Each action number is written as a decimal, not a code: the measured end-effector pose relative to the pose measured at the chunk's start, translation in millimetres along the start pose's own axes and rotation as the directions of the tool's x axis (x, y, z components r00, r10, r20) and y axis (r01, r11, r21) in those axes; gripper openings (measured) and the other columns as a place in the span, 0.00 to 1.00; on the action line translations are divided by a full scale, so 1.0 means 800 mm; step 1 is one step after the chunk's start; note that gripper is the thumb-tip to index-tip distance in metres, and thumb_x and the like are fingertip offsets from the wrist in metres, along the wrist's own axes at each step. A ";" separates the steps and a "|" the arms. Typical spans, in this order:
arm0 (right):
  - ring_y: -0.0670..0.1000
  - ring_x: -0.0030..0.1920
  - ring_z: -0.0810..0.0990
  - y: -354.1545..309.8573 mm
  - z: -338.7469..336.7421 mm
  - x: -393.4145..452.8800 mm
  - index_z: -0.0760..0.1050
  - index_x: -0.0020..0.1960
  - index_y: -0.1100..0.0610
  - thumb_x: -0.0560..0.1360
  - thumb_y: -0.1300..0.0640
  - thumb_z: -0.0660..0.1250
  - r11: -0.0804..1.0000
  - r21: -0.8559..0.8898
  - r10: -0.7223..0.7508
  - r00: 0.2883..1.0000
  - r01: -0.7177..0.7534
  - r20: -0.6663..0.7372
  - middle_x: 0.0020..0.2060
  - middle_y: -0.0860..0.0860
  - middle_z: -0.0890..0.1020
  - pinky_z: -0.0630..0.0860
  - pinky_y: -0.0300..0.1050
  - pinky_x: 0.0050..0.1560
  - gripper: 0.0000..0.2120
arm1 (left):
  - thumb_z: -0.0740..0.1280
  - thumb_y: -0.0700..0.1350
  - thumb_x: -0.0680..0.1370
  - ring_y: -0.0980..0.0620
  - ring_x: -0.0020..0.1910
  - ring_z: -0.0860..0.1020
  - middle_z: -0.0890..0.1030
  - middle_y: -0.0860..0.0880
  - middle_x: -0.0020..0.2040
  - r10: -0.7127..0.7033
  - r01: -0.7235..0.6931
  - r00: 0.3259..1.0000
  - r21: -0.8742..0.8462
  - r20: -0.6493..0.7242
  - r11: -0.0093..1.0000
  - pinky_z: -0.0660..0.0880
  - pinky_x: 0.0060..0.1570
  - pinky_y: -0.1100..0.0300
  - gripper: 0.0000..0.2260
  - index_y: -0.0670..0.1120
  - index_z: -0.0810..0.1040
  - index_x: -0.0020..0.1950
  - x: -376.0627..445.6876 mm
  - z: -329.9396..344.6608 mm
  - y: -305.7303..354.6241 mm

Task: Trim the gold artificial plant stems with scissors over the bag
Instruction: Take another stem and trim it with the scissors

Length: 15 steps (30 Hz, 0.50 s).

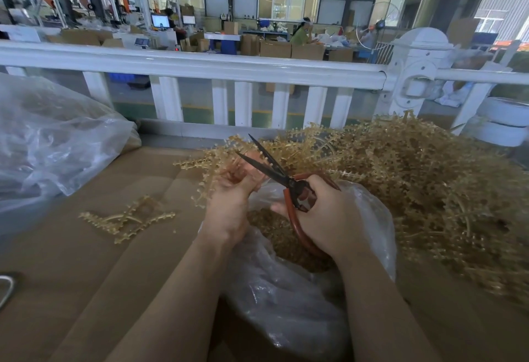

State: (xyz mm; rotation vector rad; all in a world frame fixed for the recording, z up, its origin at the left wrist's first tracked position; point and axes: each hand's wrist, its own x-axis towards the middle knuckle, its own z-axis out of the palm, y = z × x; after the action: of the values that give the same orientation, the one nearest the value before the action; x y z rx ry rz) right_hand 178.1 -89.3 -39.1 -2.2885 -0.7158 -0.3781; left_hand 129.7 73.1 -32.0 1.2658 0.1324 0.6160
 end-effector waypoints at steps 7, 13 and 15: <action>0.38 0.39 0.76 0.005 0.004 -0.001 0.76 0.46 0.44 0.65 0.23 0.67 0.998 -0.065 -0.006 0.998 0.002 -0.058 0.35 0.38 0.78 0.75 0.35 0.36 0.25 | 0.73 0.44 0.70 0.54 0.39 0.76 0.81 0.54 0.38 0.008 -0.007 1.000 -0.037 0.023 0.999 0.69 0.54 0.51 0.04 0.53 0.85 0.38 -0.002 0.000 0.001; 0.38 0.38 0.77 0.006 0.005 -0.001 0.78 0.46 0.44 0.65 0.23 0.67 0.998 -0.061 -0.010 0.997 0.005 -0.072 0.35 0.40 0.80 0.77 0.35 0.38 0.26 | 0.73 0.38 0.75 0.52 0.40 0.77 0.81 0.51 0.39 0.001 0.002 1.000 -0.086 0.030 0.996 0.70 0.57 0.48 0.08 0.50 0.84 0.39 -0.001 -0.002 0.002; 0.37 0.38 0.77 0.005 0.004 -0.001 0.78 0.46 0.44 0.65 0.23 0.68 0.999 -0.052 -0.001 0.998 -0.002 -0.063 0.35 0.39 0.79 0.74 0.32 0.37 0.25 | 0.75 0.40 0.73 0.49 0.43 0.76 0.81 0.47 0.43 -0.006 0.008 1.000 -0.103 0.015 0.995 0.70 0.59 0.45 0.04 0.48 0.83 0.42 -0.002 -0.003 0.003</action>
State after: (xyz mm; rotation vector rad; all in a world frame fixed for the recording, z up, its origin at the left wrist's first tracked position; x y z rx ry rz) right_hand 180.1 -89.9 -43.7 -2.3152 -0.6810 -0.4714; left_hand 126.7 74.7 -30.8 1.1696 0.0915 0.5996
